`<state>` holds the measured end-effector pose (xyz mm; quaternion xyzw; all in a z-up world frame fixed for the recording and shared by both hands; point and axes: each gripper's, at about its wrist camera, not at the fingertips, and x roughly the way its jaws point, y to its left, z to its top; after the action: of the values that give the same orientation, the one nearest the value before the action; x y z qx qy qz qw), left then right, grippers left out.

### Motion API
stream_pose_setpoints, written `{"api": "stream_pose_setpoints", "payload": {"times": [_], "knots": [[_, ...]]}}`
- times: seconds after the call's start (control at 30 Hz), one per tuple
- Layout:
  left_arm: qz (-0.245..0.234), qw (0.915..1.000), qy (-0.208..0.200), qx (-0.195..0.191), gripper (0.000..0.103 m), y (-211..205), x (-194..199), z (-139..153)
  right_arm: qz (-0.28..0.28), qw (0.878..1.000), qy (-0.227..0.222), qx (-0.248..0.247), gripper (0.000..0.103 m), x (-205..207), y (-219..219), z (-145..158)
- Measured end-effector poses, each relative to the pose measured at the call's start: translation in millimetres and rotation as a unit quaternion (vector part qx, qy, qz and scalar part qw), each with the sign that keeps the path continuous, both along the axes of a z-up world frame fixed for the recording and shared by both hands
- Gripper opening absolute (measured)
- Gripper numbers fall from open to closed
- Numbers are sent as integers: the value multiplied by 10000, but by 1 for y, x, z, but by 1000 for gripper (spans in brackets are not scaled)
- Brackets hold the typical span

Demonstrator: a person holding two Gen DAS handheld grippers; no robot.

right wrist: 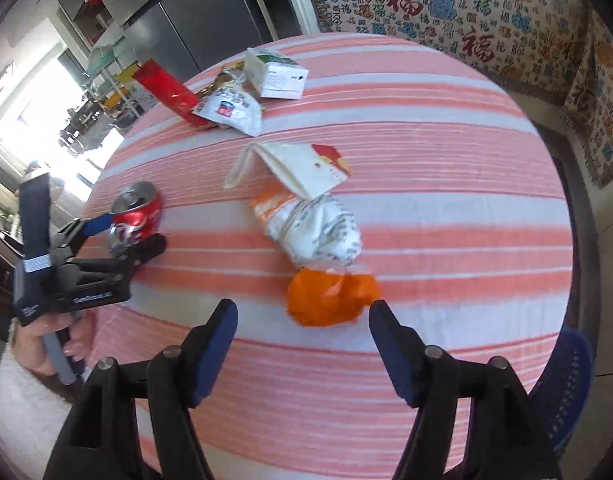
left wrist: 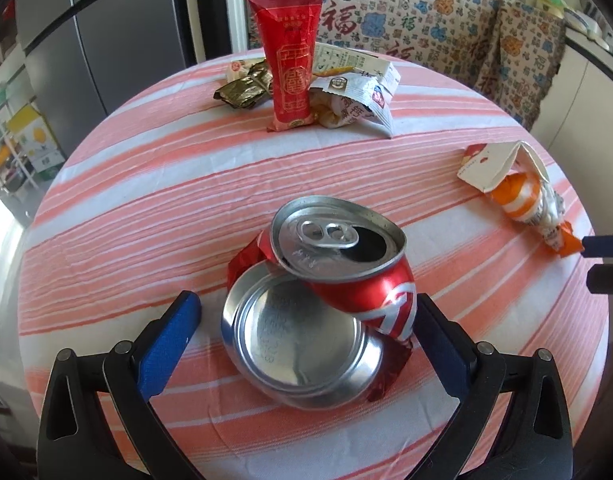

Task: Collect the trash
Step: 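Grasp the crushed red cans with the left gripper while the right grasps the orange-white bundle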

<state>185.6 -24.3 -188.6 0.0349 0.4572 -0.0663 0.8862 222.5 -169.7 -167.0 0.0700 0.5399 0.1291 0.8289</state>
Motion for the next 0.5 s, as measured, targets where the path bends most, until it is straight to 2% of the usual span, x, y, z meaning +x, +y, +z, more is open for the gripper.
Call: {"api": "stream_pose_setpoints", "payload": {"times": [0.07,0.2,0.27,0.37,0.43,0.47,0.5], "knots": [[-119,9999,22,52,102,4,-8,0,110,9999,47,-60,70,-5,1,6],[-179,9998,52,-33,102,10,-13,2,440,9963,-250,-688,70,-8,6,19],[-176,9998,16,-35,102,10,-12,2,654,9924,-389,-965,73,0,9,23],[-187,9998,-27,-48,102,9,-9,1,989,9839,-372,-1444,79,25,11,12],[-183,9998,-39,-71,102,9,-7,1,994,9850,-302,-1382,79,42,8,2],[-179,9998,-44,-92,102,9,-7,2,1009,9887,-200,-1091,72,49,7,-3],[-173,9998,-47,-112,102,10,-7,2,1017,9916,-105,-799,61,50,6,-5]]}}
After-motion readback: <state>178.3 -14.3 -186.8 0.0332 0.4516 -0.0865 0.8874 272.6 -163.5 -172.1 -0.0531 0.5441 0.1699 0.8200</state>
